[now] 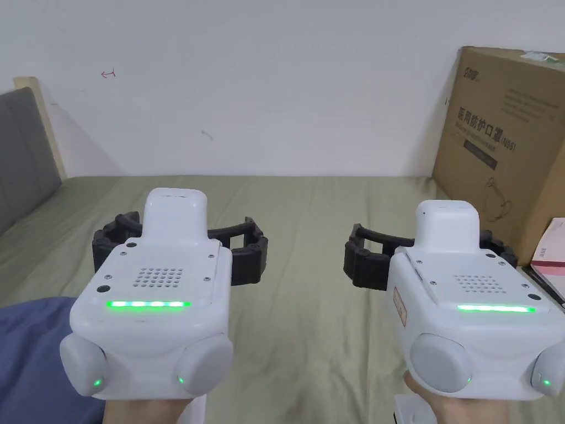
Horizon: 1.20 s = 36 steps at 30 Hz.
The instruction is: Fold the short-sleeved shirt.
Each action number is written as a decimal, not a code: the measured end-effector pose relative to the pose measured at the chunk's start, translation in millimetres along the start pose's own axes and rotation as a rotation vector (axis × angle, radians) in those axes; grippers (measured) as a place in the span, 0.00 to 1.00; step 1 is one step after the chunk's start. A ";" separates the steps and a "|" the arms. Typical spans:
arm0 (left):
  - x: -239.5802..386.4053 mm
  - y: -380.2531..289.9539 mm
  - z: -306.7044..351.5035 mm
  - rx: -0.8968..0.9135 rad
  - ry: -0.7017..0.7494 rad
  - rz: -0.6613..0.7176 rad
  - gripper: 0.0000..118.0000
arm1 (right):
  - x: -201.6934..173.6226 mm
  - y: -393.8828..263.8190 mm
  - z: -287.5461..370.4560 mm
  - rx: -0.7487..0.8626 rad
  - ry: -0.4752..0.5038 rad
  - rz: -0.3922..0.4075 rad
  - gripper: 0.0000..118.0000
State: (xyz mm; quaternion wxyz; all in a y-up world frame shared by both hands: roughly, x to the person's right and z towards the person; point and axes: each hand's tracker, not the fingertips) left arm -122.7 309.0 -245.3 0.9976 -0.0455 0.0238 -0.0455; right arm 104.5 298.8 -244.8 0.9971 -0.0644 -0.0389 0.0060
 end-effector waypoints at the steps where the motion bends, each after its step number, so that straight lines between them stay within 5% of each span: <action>1: -1.4 0.7 0.4 0.003 -0.002 0.017 0.99 | -1.3 1.8 1.0 0.010 -0.019 0.009 1.00; 4: -20.2 6.3 6.2 0.046 -0.067 0.297 0.99 | -18.4 14.1 8.7 0.092 -0.166 0.201 1.00; 8: -53.6 -19.8 -3.9 0.005 -0.211 0.923 1.00 | -64.8 -2.2 9.9 0.222 -0.290 0.866 1.00; 10: -60.8 -46.4 -10.7 -0.046 -0.209 1.138 1.00 | -80.5 -23.9 9.3 0.235 -0.295 1.130 1.00; 12: -60.8 -66.9 -11.7 -0.084 -0.121 1.175 1.00 | -89.4 -41.9 7.7 0.202 -0.236 1.201 1.00; 15: -53.6 -73.0 -9.1 -0.088 -0.025 1.025 1.00 | -92.1 -42.5 3.3 0.049 -0.079 1.054 1.00; 18: -48.6 -50.1 -10.1 -0.069 -0.047 0.850 1.00 | -82.3 -27.9 -0.2 0.066 -0.077 0.900 1.00; 24: -1.7 17.5 1.0 0.091 -0.079 0.058 1.00 | -3.1 16.9 -4.0 -0.005 0.099 -0.216 1.00; 26: 13.7 10.1 8.1 0.122 -0.067 -0.143 1.00 | 19.4 -4.2 -12.9 -0.054 0.056 -0.423 1.00; 27: 16.5 4.0 9.6 0.111 -0.060 -0.153 1.00 | 25.5 -15.1 -15.3 -0.089 -0.007 -0.430 1.00; 30: 7.1 -7.0 3.4 0.005 -0.134 0.012 1.00 | 28.5 -33.5 -13.5 -0.083 -0.110 -0.256 1.00; 36: 4.8 -1.2 5.1 0.025 -0.089 0.017 0.98 | 6.0 -10.3 0.9 0.042 -0.100 0.006 1.00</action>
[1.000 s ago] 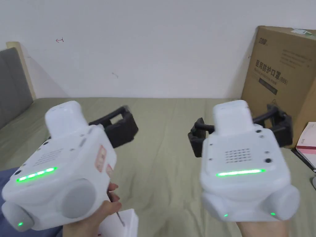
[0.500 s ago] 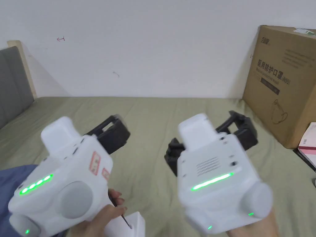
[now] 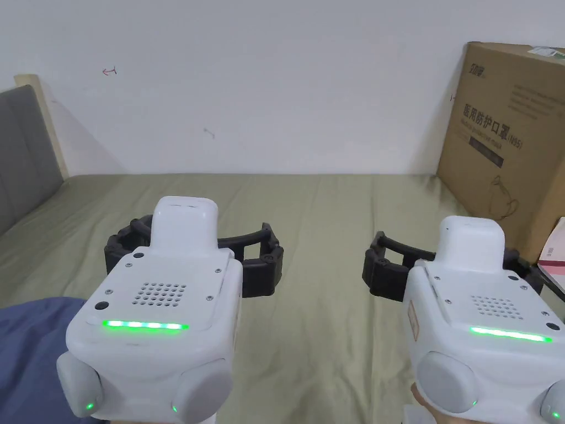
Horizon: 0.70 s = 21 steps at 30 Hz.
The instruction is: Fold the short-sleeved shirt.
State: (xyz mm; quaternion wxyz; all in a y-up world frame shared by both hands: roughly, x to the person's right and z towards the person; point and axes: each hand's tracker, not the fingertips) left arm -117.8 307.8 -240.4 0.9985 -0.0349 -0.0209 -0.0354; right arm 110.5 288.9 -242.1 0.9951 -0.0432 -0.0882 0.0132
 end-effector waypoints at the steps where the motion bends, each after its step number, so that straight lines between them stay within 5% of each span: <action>1: 0.1 1.7 0.9 0.004 0.001 -0.004 0.94 | -3.6 2.6 1.1 0.005 0.001 0.047 1.00; 3: 0.0 2.5 3.4 0.024 0.002 -0.008 0.72 | -12.2 4.5 2.6 -0.001 -0.010 0.115 0.98; 4: 0.4 2.2 4.2 0.028 0.002 -0.010 0.40 | -14.8 5.1 4.0 -0.007 0.002 0.103 0.86; 5: 0.9 1.5 3.5 0.027 0.005 -0.010 0.14 | -15.5 3.5 7.1 -0.004 0.008 0.085 0.58; 6: 1.9 -0.8 1.2 0.017 0.011 -0.007 0.02 | -16.2 1.7 9.1 0.004 0.015 0.061 0.16; 7: 1.3 -3.7 -1.4 -0.007 0.019 0.003 0.02 | -18.0 0.9 7.7 -0.011 0.008 0.059 0.02; 13: 4.4 -15.3 -8.4 -0.068 0.017 -0.009 0.00 | -10.7 -1.7 4.5 0.001 -0.042 0.069 0.01; 21: -9.1 -4.1 -7.8 -0.052 0.008 0.030 0.00 | -17.1 9.3 1.1 -0.013 0.031 0.040 0.01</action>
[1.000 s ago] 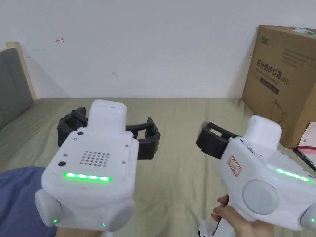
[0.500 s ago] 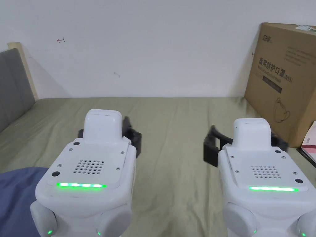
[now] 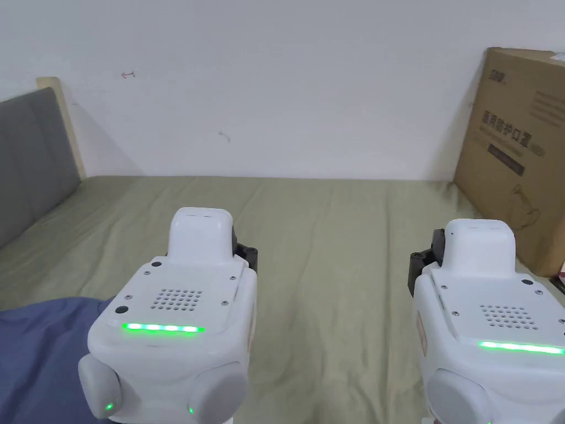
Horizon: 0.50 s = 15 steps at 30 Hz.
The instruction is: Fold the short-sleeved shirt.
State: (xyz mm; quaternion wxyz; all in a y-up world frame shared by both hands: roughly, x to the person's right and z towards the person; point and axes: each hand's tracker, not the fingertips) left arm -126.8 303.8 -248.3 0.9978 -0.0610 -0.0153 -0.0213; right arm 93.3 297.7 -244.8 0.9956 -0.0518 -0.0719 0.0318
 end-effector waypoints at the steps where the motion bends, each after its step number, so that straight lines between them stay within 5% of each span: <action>1: -5.8 1.7 2.4 0.003 0.010 -0.003 0.00 | -6.2 3.4 -0.1 0.007 0.052 -0.015 0.01; 10: -108.1 4.8 60.6 -0.010 0.350 0.025 0.00 | -110.4 19.5 -3.2 -0.043 0.458 -0.105 0.01; 15: -149.1 3.1 87.9 -0.029 0.445 0.089 0.00 | -158.0 12.3 8.6 -0.074 0.604 -0.039 0.01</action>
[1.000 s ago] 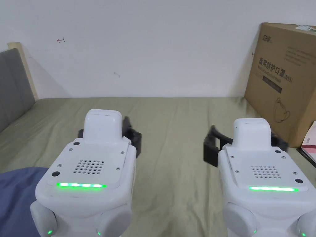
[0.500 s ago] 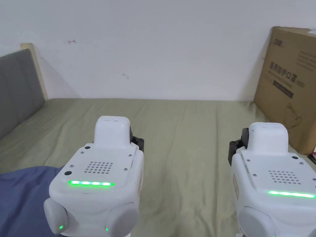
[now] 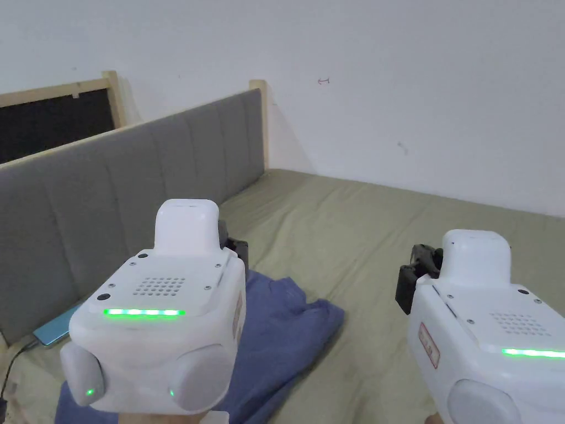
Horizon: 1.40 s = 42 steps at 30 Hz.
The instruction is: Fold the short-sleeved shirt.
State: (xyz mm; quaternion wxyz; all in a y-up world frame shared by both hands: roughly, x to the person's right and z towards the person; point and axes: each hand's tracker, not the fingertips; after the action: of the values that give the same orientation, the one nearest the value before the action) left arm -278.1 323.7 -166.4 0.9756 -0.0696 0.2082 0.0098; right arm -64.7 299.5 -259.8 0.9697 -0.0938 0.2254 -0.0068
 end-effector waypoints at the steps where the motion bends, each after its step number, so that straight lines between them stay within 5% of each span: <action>1: -2.3 -1.6 0.1 0.002 0.028 -0.015 0.00 | -5.1 -1.4 -1.9 -0.005 0.014 0.005 0.01; 6: 2.4 -14.8 -18.4 -0.067 0.036 -0.046 0.00 | -10.8 -10.0 -8.9 -0.039 0.025 0.015 0.01; 12: 12.8 -69.7 -101.7 -0.356 -0.020 -0.043 0.01 | 3.5 -30.3 -21.4 -0.119 0.011 -0.002 0.01; 14: 13.4 -96.3 -131.4 -0.492 0.002 -0.028 0.31 | 9.2 -37.4 -29.6 -0.155 -0.004 -0.003 0.01; 16: 11.5 -117.3 -152.0 -0.577 -0.009 0.026 0.88 | 14.5 -43.6 -35.5 -0.178 -0.011 -0.003 0.01; 18: 13.2 -132.9 -165.1 -0.584 -0.021 0.044 0.98 | 19.5 -48.6 -46.0 -0.211 -0.027 0.000 0.01; 28: 28.7 -200.3 -280.0 -0.842 -0.078 -0.014 0.97 | 39.8 -78.0 -91.4 -0.332 -0.063 0.009 0.01; 31: 34.5 -225.9 -302.7 -0.936 -0.088 -0.066 0.80 | 41.8 -84.8 -99.4 -0.361 -0.072 0.022 0.01; 33: 31.6 -236.3 -304.3 -0.949 -0.113 -0.036 0.80 | 45.1 -88.3 -103.5 -0.380 -0.070 0.018 0.01; 35: 25.6 -227.8 -298.0 -0.917 -0.123 -0.029 0.64 | 48.0 -90.9 -105.4 -0.392 -0.055 0.011 0.01; 38: 16.7 -218.5 -293.1 -0.896 -0.108 -0.027 0.08 | 48.9 -94.8 -107.8 -0.410 -0.054 -0.008 0.01; 40: 9.8 -214.1 -295.0 -0.887 -0.034 -0.018 0.07 | 49.2 -98.2 -106.3 -0.417 -0.047 -0.023 0.01; 42: 0.3 -214.3 -296.8 -0.931 -0.113 0.084 0.07 | 49.1 -99.6 -104.8 -0.425 -0.045 -0.027 0.01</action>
State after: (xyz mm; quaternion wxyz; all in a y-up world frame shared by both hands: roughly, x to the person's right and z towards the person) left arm -387.7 69.9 -406.5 0.8491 -0.4907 0.1309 0.1451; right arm -63.7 180.1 -355.0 0.9327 -0.2994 0.1987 0.0301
